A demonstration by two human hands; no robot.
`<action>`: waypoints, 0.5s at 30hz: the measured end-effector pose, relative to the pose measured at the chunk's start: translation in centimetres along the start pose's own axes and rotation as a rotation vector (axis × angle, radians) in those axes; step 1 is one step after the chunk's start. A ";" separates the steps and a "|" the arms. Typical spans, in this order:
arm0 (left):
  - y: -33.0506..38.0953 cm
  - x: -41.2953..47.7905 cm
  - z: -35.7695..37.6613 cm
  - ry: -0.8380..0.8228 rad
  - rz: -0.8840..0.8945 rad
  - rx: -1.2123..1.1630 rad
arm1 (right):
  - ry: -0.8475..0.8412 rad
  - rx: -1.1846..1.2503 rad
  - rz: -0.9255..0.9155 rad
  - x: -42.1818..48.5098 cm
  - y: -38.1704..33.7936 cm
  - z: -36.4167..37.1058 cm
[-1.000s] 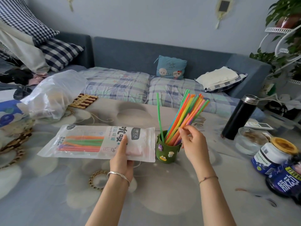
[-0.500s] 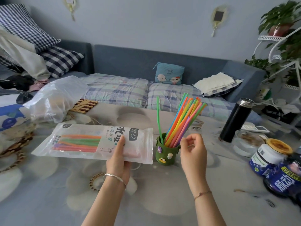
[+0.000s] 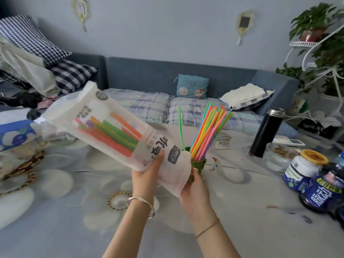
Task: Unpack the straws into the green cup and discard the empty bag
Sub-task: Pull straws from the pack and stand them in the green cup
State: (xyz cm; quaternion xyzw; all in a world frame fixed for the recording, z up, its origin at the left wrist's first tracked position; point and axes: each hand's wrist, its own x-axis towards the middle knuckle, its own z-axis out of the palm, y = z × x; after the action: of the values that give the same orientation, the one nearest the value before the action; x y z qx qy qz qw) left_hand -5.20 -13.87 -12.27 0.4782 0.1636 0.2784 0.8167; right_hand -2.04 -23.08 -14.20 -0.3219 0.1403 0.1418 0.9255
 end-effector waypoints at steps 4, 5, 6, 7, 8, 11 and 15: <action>0.0 0.4 -0.8 0.075 -0.077 -0.148 | 0.041 -0.529 -0.382 0.0 0.2 -0.2; 0.1 0.5 -1.0 0.080 -0.102 -0.182 | 0.028 -0.672 -0.489 0.1 0.2 -0.4; 0.0 0.7 -1.3 0.075 -0.127 -0.214 | -0.009 -0.769 -0.554 0.1 0.2 -0.5; 0.0 0.9 -1.5 0.061 -0.152 -0.238 | -0.050 -0.809 -0.574 0.1 0.2 -0.5; 0.0 1.1 -1.8 0.049 -0.180 -0.265 | -0.086 -0.811 -0.567 0.1 0.0 -0.5; -0.3 2.1 -2.7 0.029 -0.260 -0.341 | -0.127 -0.767 -0.602 0.0 -1.5 -0.5; -0.4 3.0 -3.5 0.033 -0.311 -0.456 | -0.047 -0.578 -0.636 -0.3 -4.4 -0.6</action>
State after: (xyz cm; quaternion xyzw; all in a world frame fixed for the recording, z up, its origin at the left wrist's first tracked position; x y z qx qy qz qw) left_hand -4.62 -9.78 -14.36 0.2466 0.1814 0.1870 0.9334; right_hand -0.93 -26.83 -12.13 -0.5919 -0.0326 -0.1097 0.7978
